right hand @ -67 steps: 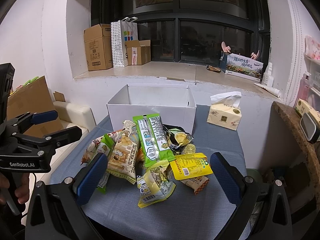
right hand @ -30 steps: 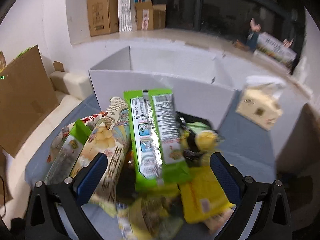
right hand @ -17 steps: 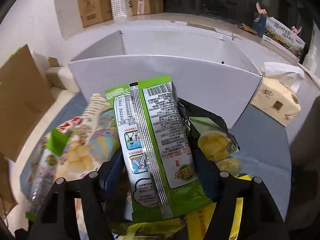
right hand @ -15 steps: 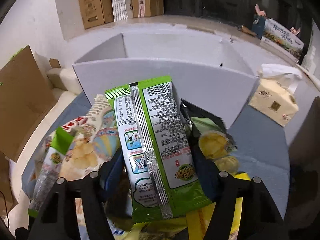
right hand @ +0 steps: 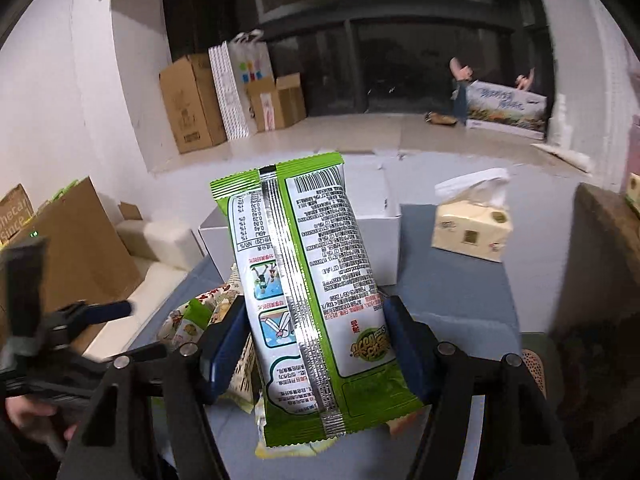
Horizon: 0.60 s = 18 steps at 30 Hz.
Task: Organize snacks
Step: 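Grasp the white chip bag with left tool while right tool grasps green bar, drop both in box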
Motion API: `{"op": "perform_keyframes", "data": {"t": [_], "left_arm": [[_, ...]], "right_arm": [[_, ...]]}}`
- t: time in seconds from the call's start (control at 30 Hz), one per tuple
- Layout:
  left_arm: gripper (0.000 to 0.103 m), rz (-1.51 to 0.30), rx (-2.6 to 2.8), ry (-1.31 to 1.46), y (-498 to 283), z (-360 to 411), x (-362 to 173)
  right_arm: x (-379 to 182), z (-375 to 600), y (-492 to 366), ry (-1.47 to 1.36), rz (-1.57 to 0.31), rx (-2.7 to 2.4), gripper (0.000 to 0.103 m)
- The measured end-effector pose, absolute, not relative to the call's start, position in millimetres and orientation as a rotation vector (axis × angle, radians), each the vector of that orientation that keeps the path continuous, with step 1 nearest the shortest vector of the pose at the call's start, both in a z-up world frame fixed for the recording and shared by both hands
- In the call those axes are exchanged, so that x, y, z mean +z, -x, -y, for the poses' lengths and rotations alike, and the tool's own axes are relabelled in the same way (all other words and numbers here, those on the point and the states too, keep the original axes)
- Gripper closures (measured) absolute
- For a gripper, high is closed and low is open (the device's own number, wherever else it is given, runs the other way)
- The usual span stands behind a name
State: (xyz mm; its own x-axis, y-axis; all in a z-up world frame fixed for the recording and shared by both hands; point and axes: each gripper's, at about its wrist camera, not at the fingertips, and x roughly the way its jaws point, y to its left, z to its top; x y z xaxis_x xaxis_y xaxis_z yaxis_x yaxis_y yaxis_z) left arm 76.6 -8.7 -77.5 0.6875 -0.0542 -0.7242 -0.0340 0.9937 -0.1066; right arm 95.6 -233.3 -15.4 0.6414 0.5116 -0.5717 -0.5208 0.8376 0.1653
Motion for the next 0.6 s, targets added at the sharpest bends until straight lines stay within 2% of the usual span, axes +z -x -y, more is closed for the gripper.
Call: {"op": "perform_keyframes", "data": {"t": [0.27,0.3,0.33,0.37,0.4,0.43,0.6], "left_arm": [[0.000,-0.956,0.093,0.073,-149.0,16.6,-131.4],[0.005,-0.965,0.095,0.066,-152.7,16.8,-136.5],[0.016,-0.965,0.088,0.063,-154.4,17.1,-140.1],[0.046,-0.976,0.066,0.082,-154.5,15.9,-143.4],[0.056,-0.985,0.046,0.112,-153.3,14.3,-143.6],[0.062,-0.962,0.053,0.117,-148.1,12.9,-138.3],[0.064,-0.845,-0.054,0.204,-115.3,0.3,-106.1]], "right_arm": [[-16.3,266.5,-87.7,-0.057,-0.645,0.571,0.031],[-17.6,267.8,-87.6,-0.061,-0.649,0.566,0.031],[-19.6,269.2,-88.0,-0.062,-0.653,0.563,0.031],[-21.7,269.9,-88.3,-0.063,-0.658,0.562,0.031],[-23.1,270.3,-89.4,-0.063,-0.663,0.561,0.031],[-25.7,270.8,-90.1,-0.062,-0.668,0.558,0.031],[-32.9,267.4,-91.3,-0.064,-0.683,0.563,0.031]]}}
